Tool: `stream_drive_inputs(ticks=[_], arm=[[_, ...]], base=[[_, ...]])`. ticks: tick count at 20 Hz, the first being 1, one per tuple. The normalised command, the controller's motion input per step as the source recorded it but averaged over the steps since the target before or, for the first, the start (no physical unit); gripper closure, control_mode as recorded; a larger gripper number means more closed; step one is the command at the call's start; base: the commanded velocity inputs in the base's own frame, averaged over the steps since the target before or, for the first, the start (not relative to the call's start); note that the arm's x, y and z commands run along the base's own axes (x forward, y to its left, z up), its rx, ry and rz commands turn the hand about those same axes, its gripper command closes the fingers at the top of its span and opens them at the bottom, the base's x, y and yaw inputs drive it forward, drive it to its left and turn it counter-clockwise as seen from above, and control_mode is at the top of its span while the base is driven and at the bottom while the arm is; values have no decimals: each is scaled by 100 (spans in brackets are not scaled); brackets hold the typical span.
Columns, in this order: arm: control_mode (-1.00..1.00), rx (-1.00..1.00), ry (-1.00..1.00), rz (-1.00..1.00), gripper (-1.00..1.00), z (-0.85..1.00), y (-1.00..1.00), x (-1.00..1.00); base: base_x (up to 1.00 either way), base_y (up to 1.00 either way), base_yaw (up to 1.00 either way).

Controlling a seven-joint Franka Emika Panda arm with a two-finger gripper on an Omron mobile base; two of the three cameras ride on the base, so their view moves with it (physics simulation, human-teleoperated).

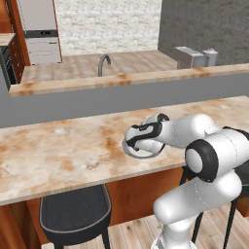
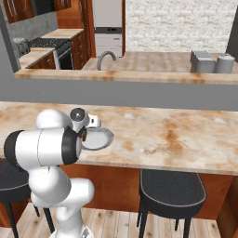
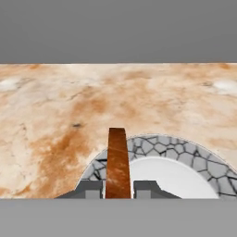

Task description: Start the toaster. Once the lever pops up, take the bread to the plate on the dining counter.

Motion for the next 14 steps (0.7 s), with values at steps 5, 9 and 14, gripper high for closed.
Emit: stream_drive_inputs(ticks=[5, 9, 14], arm=[[-100, 0, 0, 0, 100, 0, 0, -2], [-100, 0, 0, 0, 100, 0, 0, -16], [-100, 0, 0, 0, 100, 0, 0, -12]], base=[[0, 0, 0], [0, 0, 0], [0, 0, 0]])
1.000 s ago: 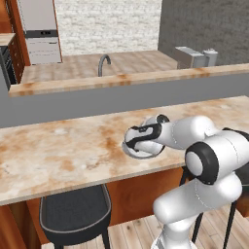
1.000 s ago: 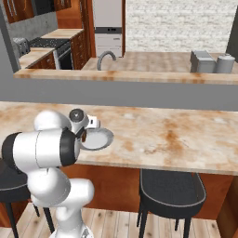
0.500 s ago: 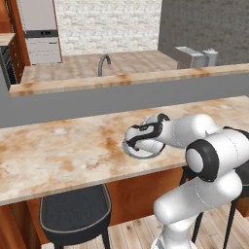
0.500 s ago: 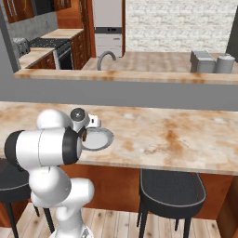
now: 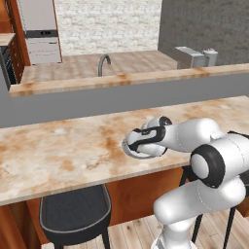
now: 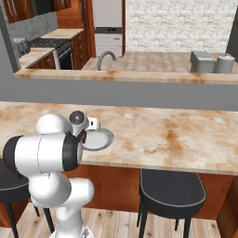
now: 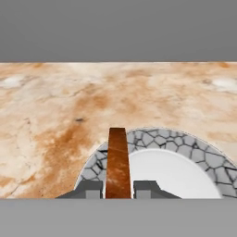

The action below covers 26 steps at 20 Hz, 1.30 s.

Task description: Start the toaster. Once the lever pops up, take the bread to the plate on the dining counter.

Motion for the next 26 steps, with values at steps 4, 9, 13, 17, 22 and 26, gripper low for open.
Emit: stream_drive_inputs(ticks=[4, 9, 13, 17, 22, 26], arm=[[-100, 0, 0, 0, 100, 0, 0, 0], [-100, 0, 0, 0, 100, 0, 0, 0], [-100, 0, 0, 0, 100, 0, 0, 0], [-100, 0, 0, 0, 100, 0, 0, 0], [-100, 0, 0, 0, -100, 0, 0, 0], [-100, 0, 0, 0, -100, 0, 0, 0]], base=[[0, 0, 0], [0, 0, 0], [0, 0, 0], [0, 0, 0], [0, 0, 0], [0, 0, 0]])
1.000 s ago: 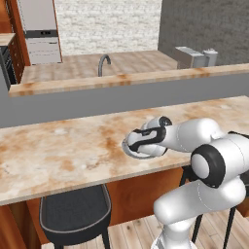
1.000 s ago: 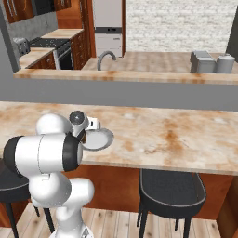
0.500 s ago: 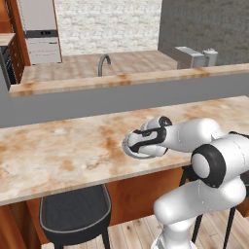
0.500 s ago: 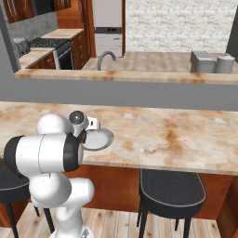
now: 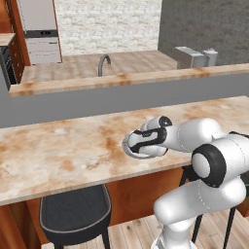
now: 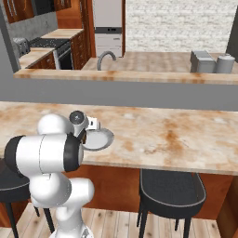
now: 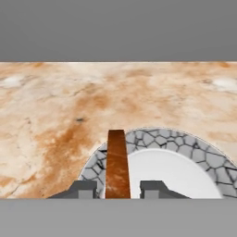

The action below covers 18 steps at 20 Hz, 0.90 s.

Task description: Start the toaster. Once the lever pops up, take the bread to the plate on the dining counter.

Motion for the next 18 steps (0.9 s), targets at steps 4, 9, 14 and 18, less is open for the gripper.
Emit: stream_drive_inputs(ticks=[4, 9, 14, 18], arm=[[-100, 0, 0, 0, -100, 0, 0, 0], [-100, 0, 0, 0, -100, 12, 0, 0], [-100, 0, 0, 0, -100, 23, 0, 0], [-100, 0, 0, 0, -100, 28, 0, 0]], base=[[0, 0, 0], [0, 0, 0], [0, 0, 0], [0, 0, 0]])
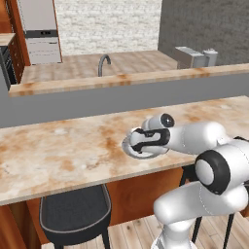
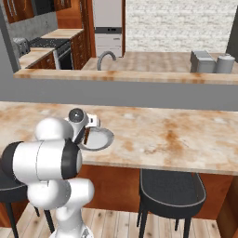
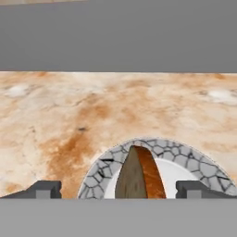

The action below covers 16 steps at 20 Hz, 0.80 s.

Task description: Start the toaster. Once the lever pops up, take the bread to the plate on the dining counter.

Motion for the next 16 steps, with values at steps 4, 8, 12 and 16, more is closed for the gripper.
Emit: stream_drive_inputs(ticks=[4, 8, 12, 16], arm=[[-100, 0, 0, 0, -100, 34, 0, 0], [-100, 0, 0, 0, -100, 36, 0, -1], [-100, 0, 0, 0, -100, 40, 0, -16], [-100, 0, 0, -3, -100, 46, 0, -45]], base=[[0, 0, 0], [0, 0, 0], [0, 0, 0], [0, 0, 0]])
